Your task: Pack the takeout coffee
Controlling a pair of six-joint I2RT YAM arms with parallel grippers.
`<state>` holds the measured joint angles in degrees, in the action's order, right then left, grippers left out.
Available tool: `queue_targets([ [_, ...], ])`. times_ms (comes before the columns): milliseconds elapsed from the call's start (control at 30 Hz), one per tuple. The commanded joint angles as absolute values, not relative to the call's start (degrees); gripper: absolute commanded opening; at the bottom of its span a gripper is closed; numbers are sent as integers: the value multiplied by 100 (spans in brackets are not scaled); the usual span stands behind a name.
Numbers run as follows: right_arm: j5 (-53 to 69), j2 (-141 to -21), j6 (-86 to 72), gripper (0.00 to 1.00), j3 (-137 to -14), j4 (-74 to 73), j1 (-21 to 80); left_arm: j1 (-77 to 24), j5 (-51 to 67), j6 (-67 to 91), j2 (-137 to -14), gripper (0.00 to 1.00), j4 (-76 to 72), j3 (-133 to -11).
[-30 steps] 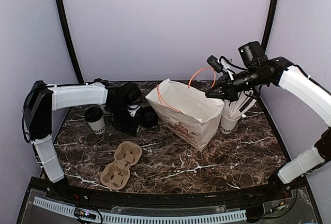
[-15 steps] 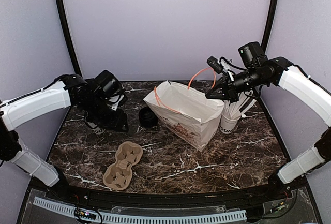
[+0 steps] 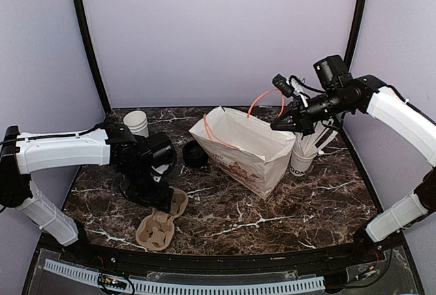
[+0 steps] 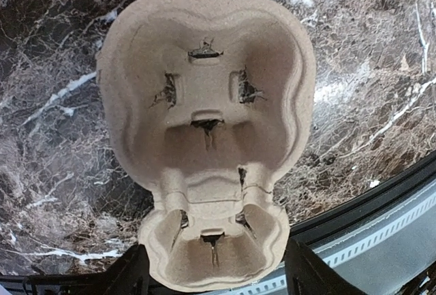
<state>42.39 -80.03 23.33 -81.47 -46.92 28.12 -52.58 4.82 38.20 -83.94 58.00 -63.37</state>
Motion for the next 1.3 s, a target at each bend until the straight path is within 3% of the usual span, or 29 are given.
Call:
queue_targets([
  [0, 4243, -8090, 2382, 0, -8224, -4761, 2853, -5393, 348, 3973, -8691, 69, 5775, -6239],
  [333, 4219, -8136, 2453, 0, -8236, -4805, 2852, -5412, 529, 3807, -8956, 58, 5682, -6214],
  [1267, 4175, -8103, 2505, 0, -8183, -4856, 2856, -5417, 521, 3866, -9159, 43, 5127, -5956],
])
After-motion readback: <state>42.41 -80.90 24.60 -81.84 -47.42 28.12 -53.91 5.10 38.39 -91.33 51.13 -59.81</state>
